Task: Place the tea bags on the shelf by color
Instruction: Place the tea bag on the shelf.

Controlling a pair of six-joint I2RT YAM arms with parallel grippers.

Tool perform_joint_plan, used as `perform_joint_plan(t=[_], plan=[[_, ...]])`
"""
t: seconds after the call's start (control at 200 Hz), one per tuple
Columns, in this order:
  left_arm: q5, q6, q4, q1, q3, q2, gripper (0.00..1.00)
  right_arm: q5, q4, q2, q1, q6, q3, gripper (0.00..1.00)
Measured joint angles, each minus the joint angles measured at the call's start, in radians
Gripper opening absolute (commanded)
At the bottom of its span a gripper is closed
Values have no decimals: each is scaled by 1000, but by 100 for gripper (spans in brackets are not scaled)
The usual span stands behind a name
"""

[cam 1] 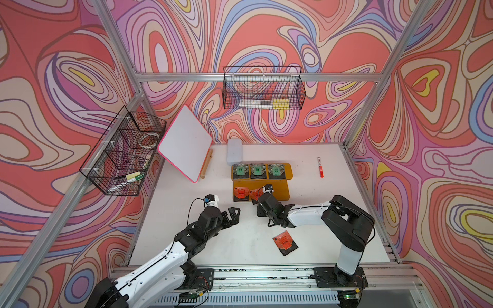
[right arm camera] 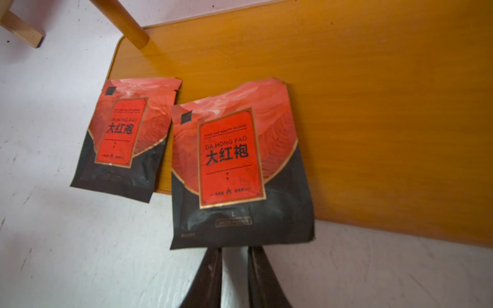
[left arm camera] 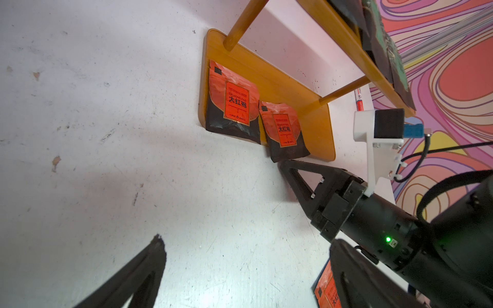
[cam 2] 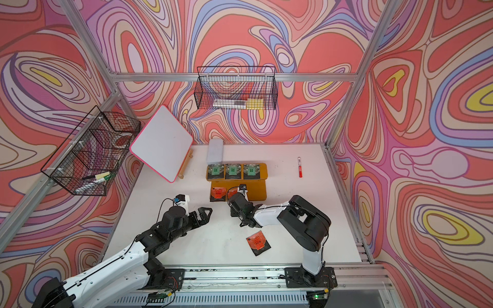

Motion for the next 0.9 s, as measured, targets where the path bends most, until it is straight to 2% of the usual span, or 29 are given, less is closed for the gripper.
perform_joint_plan(t=[0.896], plan=[[0, 0, 0, 0, -11, -13, 99, -20, -23, 67, 0, 8, 94, 19]])
